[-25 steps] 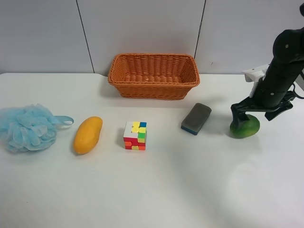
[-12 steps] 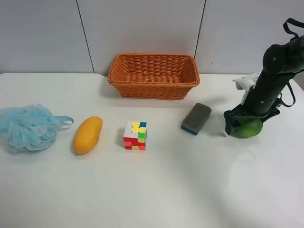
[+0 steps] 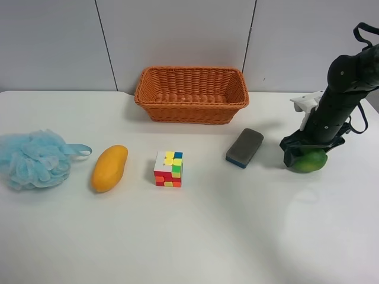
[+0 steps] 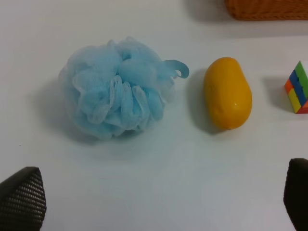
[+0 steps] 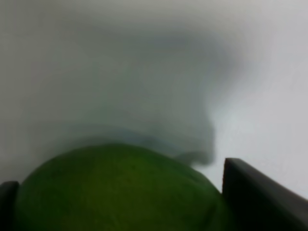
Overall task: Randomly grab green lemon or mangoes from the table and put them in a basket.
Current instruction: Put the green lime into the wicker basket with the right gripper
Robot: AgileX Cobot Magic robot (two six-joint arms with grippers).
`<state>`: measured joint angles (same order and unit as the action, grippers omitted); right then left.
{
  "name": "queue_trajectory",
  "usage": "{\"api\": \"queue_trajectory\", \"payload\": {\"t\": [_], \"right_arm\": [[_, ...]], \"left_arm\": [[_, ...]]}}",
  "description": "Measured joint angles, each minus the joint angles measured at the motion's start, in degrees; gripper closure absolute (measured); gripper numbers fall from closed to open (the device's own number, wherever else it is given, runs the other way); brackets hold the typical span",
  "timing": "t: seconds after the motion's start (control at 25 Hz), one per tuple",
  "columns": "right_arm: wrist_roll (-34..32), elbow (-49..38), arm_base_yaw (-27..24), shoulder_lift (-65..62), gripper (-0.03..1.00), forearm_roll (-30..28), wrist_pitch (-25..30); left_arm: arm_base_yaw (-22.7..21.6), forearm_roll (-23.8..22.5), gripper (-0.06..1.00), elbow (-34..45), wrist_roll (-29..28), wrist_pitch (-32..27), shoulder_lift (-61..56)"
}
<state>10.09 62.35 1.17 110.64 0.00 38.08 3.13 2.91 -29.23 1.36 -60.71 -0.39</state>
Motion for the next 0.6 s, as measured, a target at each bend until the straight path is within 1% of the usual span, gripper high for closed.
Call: {"api": "queue_trajectory", "payload": {"t": [0.08, 0.28, 0.36, 0.48, 0.6], "right_arm": [[0.0, 0.4, 0.0, -0.8, 0.18, 1.3, 2.0], [0.0, 4.7, 0.0, -5.4, 0.18, 5.4, 10.2], [-0.1, 7.7, 0.0, -6.9, 0.18, 6.6, 14.8], [-0.1, 12.9, 0.9, -8.3, 0.18, 7.1, 21.1], [-0.3, 19.0, 3.6, -8.6, 0.18, 6.8, 24.9]], "left_arm": [[0.0, 0.0, -0.05, 0.0, 0.0, 0.0, 0.0], [0.0, 0.0, -0.05, 0.0, 0.0, 0.0, 0.0], [0.0, 0.0, -0.05, 0.0, 0.0, 0.0, 0.0], [0.0, 0.0, -0.05, 0.0, 0.0, 0.0, 0.0], [0.0, 0.0, -0.05, 0.0, 0.0, 0.0, 0.0]]}}
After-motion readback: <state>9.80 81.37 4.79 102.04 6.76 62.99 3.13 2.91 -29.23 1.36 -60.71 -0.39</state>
